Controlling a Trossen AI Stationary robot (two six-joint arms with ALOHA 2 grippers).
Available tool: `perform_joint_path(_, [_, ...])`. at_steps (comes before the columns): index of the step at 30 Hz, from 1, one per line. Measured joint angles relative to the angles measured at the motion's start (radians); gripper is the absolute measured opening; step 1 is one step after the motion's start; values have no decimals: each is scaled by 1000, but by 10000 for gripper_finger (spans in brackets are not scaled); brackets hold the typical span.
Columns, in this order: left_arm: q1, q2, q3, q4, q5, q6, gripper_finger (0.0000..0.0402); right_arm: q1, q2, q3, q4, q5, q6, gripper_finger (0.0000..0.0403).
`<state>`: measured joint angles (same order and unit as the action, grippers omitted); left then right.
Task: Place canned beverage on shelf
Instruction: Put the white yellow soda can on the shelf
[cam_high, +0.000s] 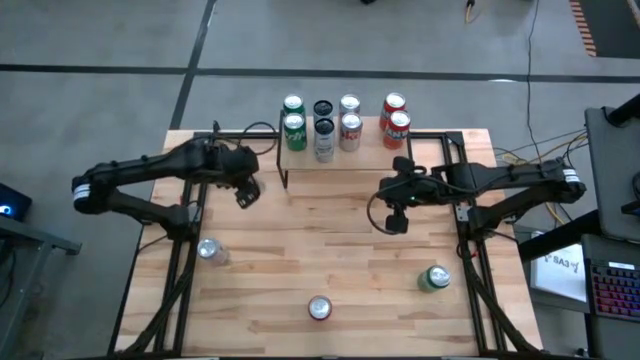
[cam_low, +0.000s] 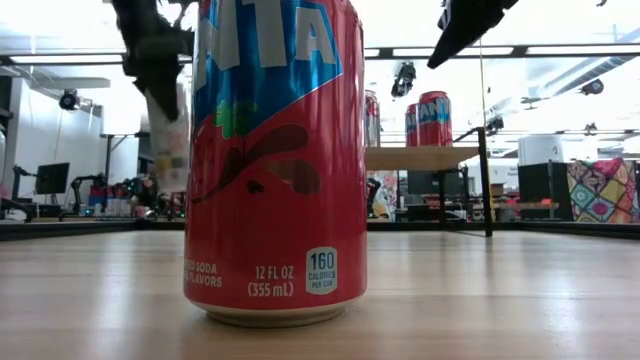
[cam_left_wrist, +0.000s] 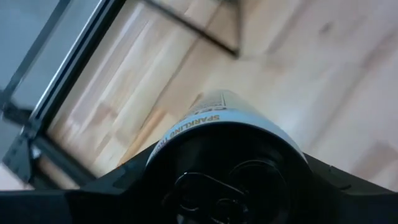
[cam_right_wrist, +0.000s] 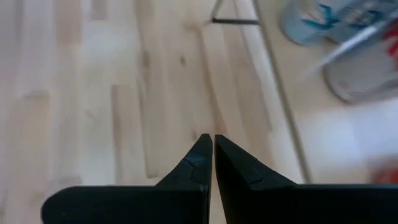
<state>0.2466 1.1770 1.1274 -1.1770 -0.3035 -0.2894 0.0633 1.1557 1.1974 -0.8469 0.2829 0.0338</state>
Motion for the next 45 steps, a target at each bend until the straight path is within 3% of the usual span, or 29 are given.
perform_joint_path(7, [-170, 0, 80, -10, 7, -85, 244, 16, -36, -163, 274, -112, -19, 9])
perform_joint_path(19, [-421, 106, 186, 161, -22, -175, 244, 31, 3, -339, 605, -134, -33, 9])
perform_joint_path(27, [-471, 281, 262, 199, -46, -191, 244, 75, 12, -341, 720, -134, -62, 9])
perform_joint_path(34, [-491, 424, 400, 157, -33, -159, 244, 127, 12, -341, 733, -134, -60, 9])
perform_joint_path(45, [-550, 531, 514, 113, -30, -211, 244, 213, 12, -341, 732, -133, -61, 9])
